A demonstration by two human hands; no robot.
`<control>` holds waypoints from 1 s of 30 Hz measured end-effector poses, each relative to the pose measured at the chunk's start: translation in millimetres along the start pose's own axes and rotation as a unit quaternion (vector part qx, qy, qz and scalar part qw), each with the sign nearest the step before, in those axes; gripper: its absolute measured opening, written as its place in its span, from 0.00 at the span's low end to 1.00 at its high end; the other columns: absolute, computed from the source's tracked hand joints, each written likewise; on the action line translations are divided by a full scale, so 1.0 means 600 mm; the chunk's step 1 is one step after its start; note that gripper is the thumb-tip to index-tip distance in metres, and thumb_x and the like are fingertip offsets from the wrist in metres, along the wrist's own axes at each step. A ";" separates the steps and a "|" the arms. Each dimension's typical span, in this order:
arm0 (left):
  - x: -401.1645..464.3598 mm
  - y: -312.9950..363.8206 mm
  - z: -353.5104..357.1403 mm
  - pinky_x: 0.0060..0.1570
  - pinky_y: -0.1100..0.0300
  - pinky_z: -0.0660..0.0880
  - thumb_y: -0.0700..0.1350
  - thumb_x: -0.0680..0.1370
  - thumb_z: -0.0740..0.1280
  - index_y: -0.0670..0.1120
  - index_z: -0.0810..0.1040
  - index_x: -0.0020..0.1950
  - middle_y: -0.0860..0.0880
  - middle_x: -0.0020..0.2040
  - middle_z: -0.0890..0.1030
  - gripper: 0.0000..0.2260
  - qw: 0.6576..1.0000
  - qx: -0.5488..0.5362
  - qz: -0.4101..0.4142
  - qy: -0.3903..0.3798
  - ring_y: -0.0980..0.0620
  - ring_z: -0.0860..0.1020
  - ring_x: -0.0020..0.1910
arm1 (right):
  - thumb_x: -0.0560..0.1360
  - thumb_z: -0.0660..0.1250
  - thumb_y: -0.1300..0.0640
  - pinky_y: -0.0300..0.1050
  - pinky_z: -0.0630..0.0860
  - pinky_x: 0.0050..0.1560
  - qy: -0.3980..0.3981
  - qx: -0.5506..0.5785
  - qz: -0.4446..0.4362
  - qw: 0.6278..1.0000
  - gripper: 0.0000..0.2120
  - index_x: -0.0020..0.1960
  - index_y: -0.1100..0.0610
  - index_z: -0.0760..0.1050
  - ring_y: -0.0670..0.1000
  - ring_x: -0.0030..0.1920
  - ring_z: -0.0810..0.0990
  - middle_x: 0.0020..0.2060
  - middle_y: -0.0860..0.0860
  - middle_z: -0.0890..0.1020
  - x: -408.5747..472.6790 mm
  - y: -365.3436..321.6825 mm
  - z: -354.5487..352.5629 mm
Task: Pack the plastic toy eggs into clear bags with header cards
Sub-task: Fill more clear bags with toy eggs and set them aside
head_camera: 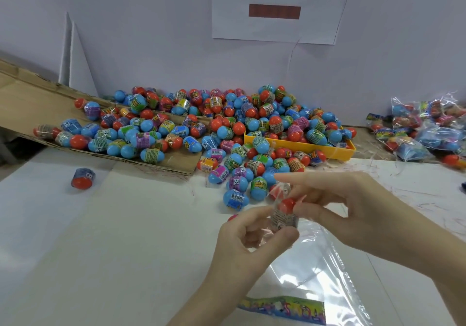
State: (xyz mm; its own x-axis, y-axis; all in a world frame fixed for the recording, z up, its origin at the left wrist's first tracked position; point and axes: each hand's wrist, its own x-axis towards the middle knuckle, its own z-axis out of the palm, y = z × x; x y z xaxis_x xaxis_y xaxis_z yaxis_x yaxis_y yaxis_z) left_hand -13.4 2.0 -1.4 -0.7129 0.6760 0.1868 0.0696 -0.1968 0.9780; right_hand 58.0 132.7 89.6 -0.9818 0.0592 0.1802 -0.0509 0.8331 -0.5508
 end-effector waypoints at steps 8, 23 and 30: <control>0.004 0.007 -0.001 0.33 0.67 0.75 0.51 0.68 0.74 0.51 0.80 0.48 0.48 0.41 0.84 0.11 0.997 -0.054 -0.061 -0.013 0.52 0.83 0.36 | 0.74 0.63 0.58 0.41 0.77 0.47 -0.130 0.034 0.029 0.991 0.12 0.53 0.44 0.67 0.41 0.42 0.81 0.41 0.46 0.84 0.014 0.017 0.000; 0.011 -0.005 -0.002 0.47 0.54 0.78 0.38 0.72 0.69 0.47 0.80 0.46 0.41 0.43 0.84 0.05 0.993 -0.038 -0.107 0.019 0.48 0.81 0.42 | 0.72 0.68 0.49 0.45 0.69 0.54 -0.056 -0.225 0.056 0.971 0.19 0.62 0.49 0.72 0.49 0.53 0.68 0.55 0.48 0.73 0.138 0.134 0.079; 0.009 -0.002 -0.003 0.45 0.59 0.79 0.51 0.61 0.71 0.48 0.80 0.47 0.42 0.43 0.84 0.16 0.993 -0.059 -0.103 0.017 0.48 0.82 0.42 | 0.67 0.73 0.64 0.41 0.71 0.51 0.064 -0.108 0.054 0.991 0.18 0.54 0.53 0.73 0.48 0.51 0.71 0.49 0.46 0.74 0.126 0.126 0.061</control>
State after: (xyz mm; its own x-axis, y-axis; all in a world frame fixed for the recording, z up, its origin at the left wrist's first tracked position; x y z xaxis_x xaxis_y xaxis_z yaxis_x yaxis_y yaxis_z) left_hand -18.9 4.7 -1.8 -0.7267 0.6867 -0.0207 -0.1603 -0.1402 0.9771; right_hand -26.6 179.8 31.9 -0.9475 0.2126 0.2388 0.1076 0.9153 -0.3880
